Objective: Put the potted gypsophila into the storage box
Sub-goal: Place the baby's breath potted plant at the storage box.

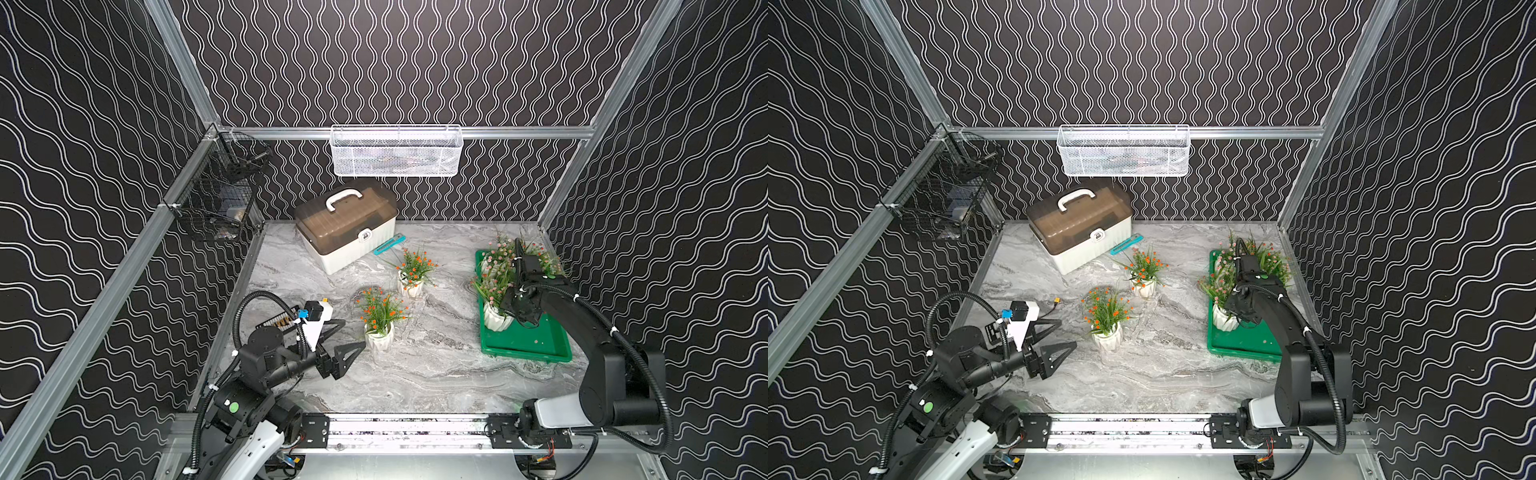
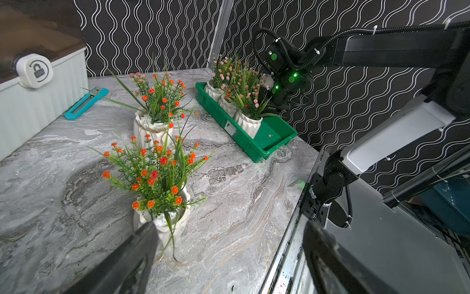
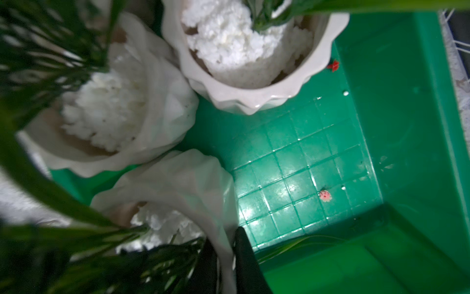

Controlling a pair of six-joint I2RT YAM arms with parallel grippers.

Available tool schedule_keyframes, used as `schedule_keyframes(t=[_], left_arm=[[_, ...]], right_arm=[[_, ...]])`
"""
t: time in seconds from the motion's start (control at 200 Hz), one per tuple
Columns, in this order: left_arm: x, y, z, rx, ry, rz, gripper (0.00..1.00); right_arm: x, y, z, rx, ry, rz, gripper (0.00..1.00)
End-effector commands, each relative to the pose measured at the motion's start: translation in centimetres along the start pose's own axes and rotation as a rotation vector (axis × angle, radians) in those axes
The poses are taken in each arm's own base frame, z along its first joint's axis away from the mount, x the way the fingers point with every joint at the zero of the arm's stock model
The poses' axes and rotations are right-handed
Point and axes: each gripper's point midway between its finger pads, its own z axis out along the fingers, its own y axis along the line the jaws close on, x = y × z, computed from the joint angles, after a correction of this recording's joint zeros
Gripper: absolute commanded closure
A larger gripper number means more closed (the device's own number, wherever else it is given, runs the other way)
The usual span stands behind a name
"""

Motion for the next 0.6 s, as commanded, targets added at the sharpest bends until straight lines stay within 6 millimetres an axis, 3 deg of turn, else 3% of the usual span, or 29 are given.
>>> schedule_keyframes(t=[0.0, 0.39, 0.596], left_arm=[[-0.7, -0.2, -0.1, 0.009, -0.029, 0.022, 0.08], [-0.7, -0.2, -0.1, 0.008, -0.032, 0.023, 0.08], [-0.7, -0.3, -0.1, 0.009, -0.031, 0.023, 0.08]], right_arm=[[-0.9, 0.9, -1.0, -0.059, -0.042, 0.021, 0.83], [-0.3, 0.7, -1.1, -0.069, -0.027, 0.015, 0.82], [-1.1, 0.1, -3.4, -0.068, -0.086, 0.031, 0.79]])
